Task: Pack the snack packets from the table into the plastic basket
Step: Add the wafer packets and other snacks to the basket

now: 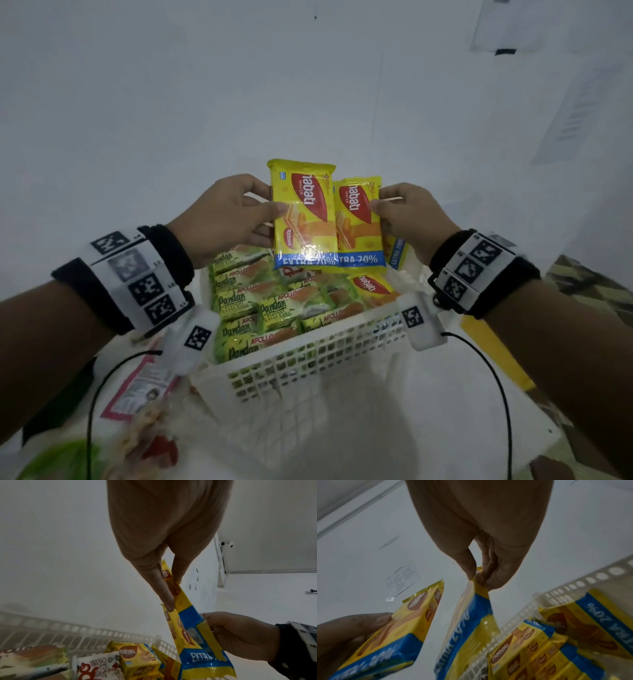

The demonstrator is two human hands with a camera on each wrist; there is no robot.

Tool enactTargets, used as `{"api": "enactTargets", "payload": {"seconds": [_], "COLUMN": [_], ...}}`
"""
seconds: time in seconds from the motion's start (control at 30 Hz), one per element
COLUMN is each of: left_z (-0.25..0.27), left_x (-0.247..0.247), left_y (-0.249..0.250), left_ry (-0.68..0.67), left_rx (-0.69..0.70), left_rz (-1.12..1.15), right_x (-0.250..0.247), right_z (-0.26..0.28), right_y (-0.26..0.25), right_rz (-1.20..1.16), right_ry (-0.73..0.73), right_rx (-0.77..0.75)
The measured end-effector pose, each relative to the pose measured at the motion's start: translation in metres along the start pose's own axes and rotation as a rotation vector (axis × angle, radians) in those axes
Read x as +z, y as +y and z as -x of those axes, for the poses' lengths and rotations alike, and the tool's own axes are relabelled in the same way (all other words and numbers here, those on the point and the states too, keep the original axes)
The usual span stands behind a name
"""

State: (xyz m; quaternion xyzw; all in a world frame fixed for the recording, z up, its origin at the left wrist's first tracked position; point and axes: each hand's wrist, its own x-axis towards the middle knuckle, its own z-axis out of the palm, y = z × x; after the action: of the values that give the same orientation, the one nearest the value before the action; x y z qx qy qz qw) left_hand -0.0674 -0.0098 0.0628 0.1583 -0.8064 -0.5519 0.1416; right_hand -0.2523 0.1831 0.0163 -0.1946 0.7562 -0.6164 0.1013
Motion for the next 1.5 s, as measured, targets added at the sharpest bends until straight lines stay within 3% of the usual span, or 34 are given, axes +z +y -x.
{"api": "enactTargets", "payload": {"seconds": [0.43,1.03,1.33,1.5], "left_z": [-0.039,-0.065,-0.07,-0.074], "left_x": [0.061,0.068,0.065,0.066], "left_y": [0.024,0.015,0.004,0.001], "left_ry": [0.175,0.146,0.129,0.116], "left_rx": [-0.079,-0.1,-0.107,-0.107], "left_rz": [0.046,0.043,0.054,0.081], "right_x": [-0.035,-0.024,-0.029,-0.025], "right_z": [-0.068,-0.096,-0.096,-0.093], "right_y": [-0.001,-0.001,0.005,0.01], "right_rz": [0.15,0.43,0.689,0.705], "right_ry": [-0.279,-0.426,-0.621,-0.692], "right_rx": [-0.007,-0.014,0.137,0.227]}}
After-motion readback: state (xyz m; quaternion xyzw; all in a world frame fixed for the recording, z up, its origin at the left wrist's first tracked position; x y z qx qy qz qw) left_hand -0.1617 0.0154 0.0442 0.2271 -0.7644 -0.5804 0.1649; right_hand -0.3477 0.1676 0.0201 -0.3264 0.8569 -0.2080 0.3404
